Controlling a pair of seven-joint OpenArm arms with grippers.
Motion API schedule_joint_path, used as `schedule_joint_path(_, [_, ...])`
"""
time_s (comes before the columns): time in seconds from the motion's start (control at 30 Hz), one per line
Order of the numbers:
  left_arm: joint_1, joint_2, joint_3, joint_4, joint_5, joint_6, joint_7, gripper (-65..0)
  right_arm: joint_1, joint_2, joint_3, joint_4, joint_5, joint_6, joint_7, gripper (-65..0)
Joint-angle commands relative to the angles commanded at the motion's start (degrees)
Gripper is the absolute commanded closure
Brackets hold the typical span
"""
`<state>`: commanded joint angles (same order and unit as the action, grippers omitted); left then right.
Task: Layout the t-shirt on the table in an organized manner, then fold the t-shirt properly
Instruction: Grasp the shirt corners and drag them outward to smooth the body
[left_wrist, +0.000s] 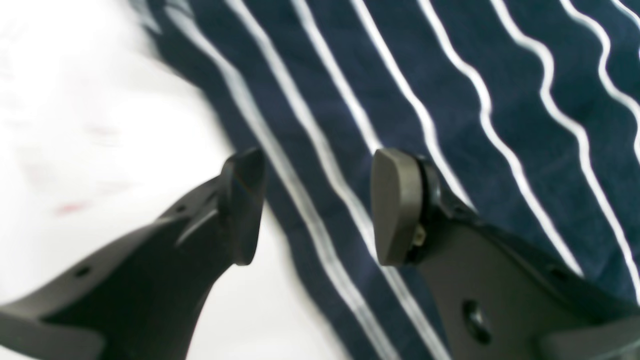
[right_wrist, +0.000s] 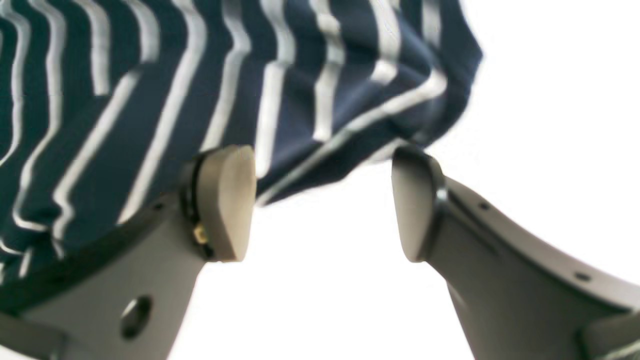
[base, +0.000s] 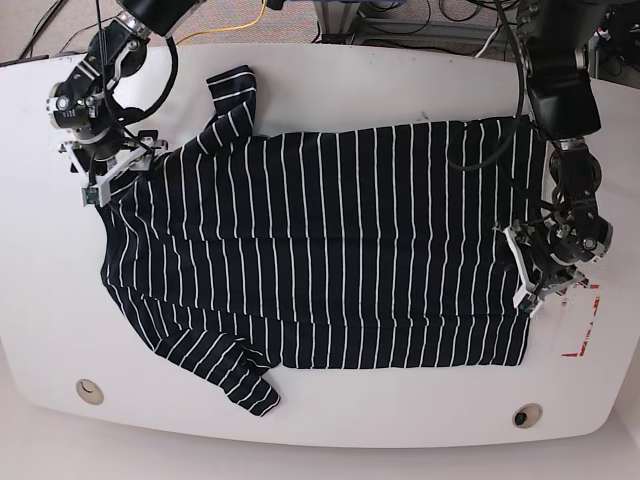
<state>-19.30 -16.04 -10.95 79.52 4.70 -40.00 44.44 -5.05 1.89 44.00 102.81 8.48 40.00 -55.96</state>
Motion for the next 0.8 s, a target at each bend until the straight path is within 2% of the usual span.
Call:
schedule_joint_path(0.1, [1.1,0.1,0.1,3.5,0.0,0.0,1.6,-31.8,-0.4,-1.0,0.7,-0.6,0.1,0.00,0.0,-41.1])
schedule_joint_path(0.33, [3.0,0.9,0.3,7.0,0.1,0.0,1.8,-31.8,0.5,-1.2,1.0,-8.3,0.1,0.00,0.2,-41.1])
schedule_joint_path(0.53, [4.5,0.9,0.3,7.3,0.1,0.0,1.8,-31.8,1.5,-1.3,0.8,-13.3,0.0,0.00,0.2,-40.9])
schedule_joint_path(0.7, [5.4,0.9,0.1,7.3,0.1,0.0,1.8,-31.8,2.0,-1.8,0.8,-13.6,0.0,0.00,0.2,-40.1])
schedule_joint_path(0.8, [5.9,0.9,0.1,7.3,0.1,0.0,1.8,-31.8,2.1,-2.5,0.8,-13.5,0.0,0.00,0.2,-29.6])
